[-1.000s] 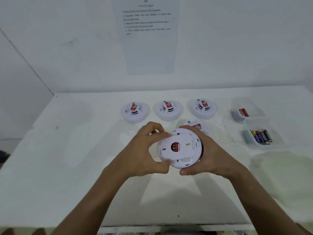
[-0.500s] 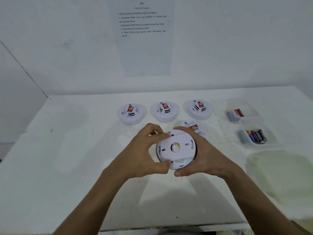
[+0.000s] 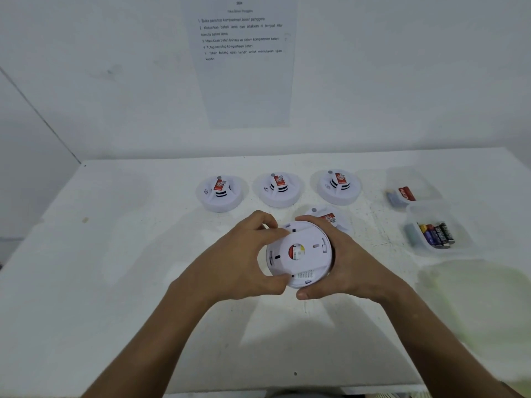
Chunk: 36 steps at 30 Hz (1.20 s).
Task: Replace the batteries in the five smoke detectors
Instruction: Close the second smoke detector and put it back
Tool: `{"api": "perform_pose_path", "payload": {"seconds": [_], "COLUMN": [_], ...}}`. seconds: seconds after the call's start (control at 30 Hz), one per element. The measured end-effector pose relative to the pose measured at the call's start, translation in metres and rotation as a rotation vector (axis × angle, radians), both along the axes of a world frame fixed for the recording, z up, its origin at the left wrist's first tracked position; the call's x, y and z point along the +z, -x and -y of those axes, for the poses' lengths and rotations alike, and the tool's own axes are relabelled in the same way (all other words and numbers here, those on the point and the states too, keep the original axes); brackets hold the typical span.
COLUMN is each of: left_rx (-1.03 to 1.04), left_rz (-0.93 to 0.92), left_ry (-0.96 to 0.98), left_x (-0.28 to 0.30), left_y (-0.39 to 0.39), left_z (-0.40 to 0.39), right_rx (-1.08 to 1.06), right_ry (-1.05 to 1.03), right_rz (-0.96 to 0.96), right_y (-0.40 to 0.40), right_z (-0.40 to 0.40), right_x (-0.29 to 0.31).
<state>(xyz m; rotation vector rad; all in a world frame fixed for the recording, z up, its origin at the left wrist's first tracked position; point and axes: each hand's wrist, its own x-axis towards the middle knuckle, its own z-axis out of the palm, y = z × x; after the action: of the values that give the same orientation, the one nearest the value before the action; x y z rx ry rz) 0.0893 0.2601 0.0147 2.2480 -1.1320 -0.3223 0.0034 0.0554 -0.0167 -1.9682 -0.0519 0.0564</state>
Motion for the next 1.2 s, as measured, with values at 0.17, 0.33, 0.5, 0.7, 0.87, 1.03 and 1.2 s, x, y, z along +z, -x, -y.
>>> {"api": "perform_pose_path", "payload": {"seconds": [0.17, 0.33, 0.5, 0.7, 0.87, 1.03, 1.2], "left_rx": [-0.007, 0.038, 0.075, 0.179, 0.238, 0.108, 0.058], "left_rz": [0.000, -0.048, -0.114, -0.178, -0.196, -0.229, -0.250], "left_ry": [-0.060, 0.021, 0.089, 0.144, 0.116, 0.097, 0.135], "left_x": [0.002, 0.001, -0.001, -0.003, -0.002, -0.003, -0.004], "left_y": [-0.005, -0.007, -0.009, -0.014, -0.018, -0.024, -0.027], "left_z": [0.004, 0.012, 0.021, 0.022, 0.020, 0.013, 0.011], "right_rx": [0.006, 0.027, 0.053, 0.097, 0.112, 0.128, 0.177], "right_ry": [0.016, 0.025, 0.023, -0.027, -0.017, -0.042, -0.075], "right_rz": [0.004, 0.015, 0.005, 0.022, 0.039, 0.014, -0.019], "right_y": [-0.005, -0.012, -0.022, -0.033, -0.040, -0.042, -0.041], "right_z": [0.006, 0.015, 0.024, 0.026, 0.020, 0.025, 0.027], "right_x": [0.000, 0.002, 0.003, 0.002, -0.001, 0.003, 0.007]}}
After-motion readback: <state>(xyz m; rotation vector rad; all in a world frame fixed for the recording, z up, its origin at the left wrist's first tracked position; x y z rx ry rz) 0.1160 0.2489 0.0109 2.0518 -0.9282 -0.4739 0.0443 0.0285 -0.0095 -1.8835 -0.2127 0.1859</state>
